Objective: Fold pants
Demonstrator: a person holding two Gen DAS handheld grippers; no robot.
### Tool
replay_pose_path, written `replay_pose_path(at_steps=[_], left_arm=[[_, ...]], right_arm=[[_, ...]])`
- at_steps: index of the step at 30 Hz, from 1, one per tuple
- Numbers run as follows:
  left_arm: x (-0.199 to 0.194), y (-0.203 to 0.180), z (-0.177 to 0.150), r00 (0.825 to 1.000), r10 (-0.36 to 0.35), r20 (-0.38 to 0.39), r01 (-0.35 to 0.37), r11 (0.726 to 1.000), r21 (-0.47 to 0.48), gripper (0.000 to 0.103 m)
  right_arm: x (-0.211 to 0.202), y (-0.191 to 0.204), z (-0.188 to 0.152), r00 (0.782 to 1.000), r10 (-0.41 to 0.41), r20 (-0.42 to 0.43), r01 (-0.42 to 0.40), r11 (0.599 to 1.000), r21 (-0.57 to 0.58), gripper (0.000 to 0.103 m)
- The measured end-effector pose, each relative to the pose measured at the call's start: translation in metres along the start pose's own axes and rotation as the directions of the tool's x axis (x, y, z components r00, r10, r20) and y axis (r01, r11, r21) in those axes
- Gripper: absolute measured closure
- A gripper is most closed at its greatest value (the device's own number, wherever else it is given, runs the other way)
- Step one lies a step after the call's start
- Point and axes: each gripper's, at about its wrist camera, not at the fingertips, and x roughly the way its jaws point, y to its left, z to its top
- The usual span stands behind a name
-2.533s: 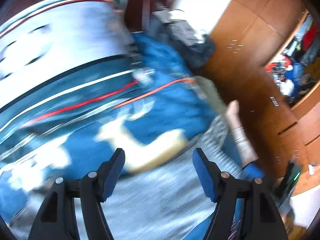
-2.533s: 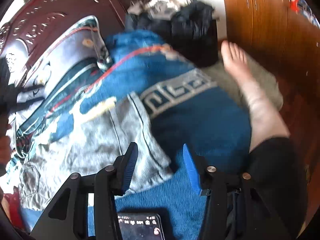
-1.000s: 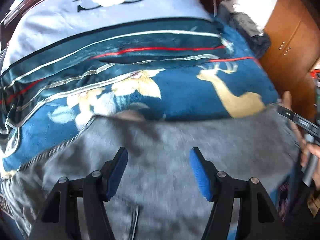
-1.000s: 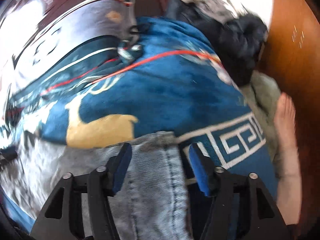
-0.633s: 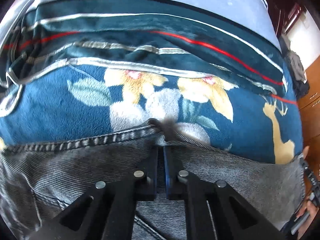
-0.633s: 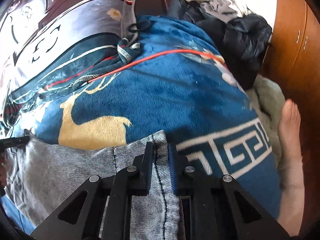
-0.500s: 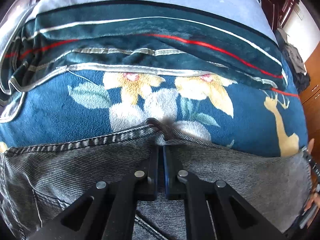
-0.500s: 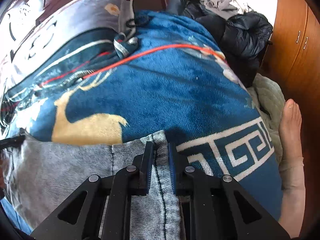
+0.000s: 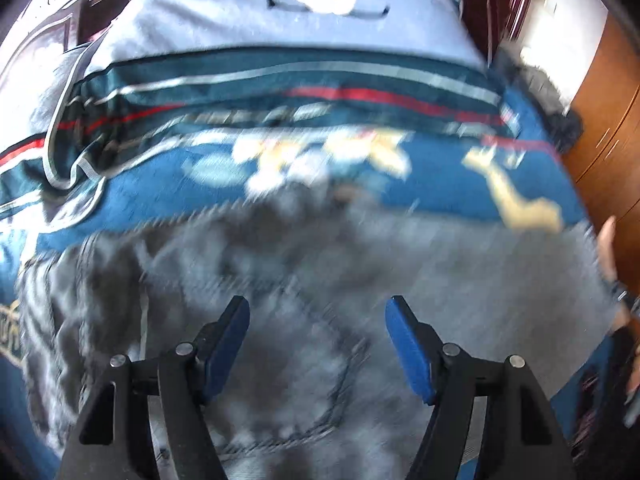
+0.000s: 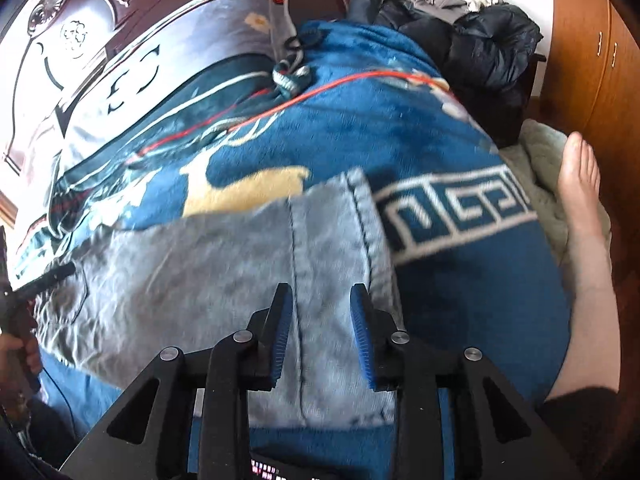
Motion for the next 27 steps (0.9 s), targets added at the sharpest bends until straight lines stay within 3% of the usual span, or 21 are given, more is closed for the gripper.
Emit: replay_pose_path(at_steps=[2,3,6,8,12,14,20,23,26,27], left_arm=[[0.012,0.017,-0.024,0.998,0.043,-0.052,-0.044,0.999,-0.018,0.030],[0.018,0.023,-0.031,0.998,0.043,-0.055,-0.045,0.999,-0.020,0.030],[0.018,0.018,-0.040,0.998,0.069,-0.007,-0.068,0.997,0.041,0.029],[0.015,0.017,-0.036,0.997,0.075,-0.015,-0.075,0.997,0.014,0.030],[-0.002,0.019,-0.037,1.000,0.011,0.006,-0.011,0.999,-0.038,0.030],[-0.009,0.014,-0.041,1.000,-0.006,0.014,0.006,1.000,-0.028,0.030],[-0.020,-0.028,-0.046,0.994,-0.108,0.005,0.108,0.994,0.012,0.030],[-0.017,-0.072,-0.044,0.986,-0.167,-0.023,0.168,0.981,0.096,0.029],[-0.004,-0.114,-0.046,0.987,-0.136,-0.087,0.151,0.968,0.200,0.029],[0.004,-0.124,-0.048,0.987,-0.119,-0.112,0.142,0.963,0.228,0.029]], right_arm=[[0.009,-0.002,-0.006,0.999,-0.023,-0.041,0.023,1.000,0.000,0.074],[0.015,-0.005,-0.009,0.997,-0.039,-0.070,0.039,0.999,0.000,0.080],[0.024,-0.012,-0.014,0.992,-0.069,-0.103,0.067,0.998,-0.019,0.091],[0.018,-0.014,-0.015,0.993,-0.059,-0.098,0.058,0.998,-0.015,0.090],[-0.015,-0.027,-0.021,0.999,0.006,-0.037,-0.003,0.997,0.075,0.071],[-0.023,-0.035,-0.027,0.999,0.021,-0.034,-0.017,0.993,0.113,0.069],[-0.016,-0.042,-0.041,0.990,0.018,-0.140,-0.003,0.995,0.099,0.060],[-0.010,-0.036,-0.041,0.986,0.018,-0.167,-0.006,0.997,0.071,0.046],[-0.002,-0.030,-0.039,0.987,-0.014,-0.161,0.019,0.999,0.026,0.052],[-0.002,-0.031,-0.038,0.988,-0.015,-0.157,0.019,0.999,0.025,0.071]])
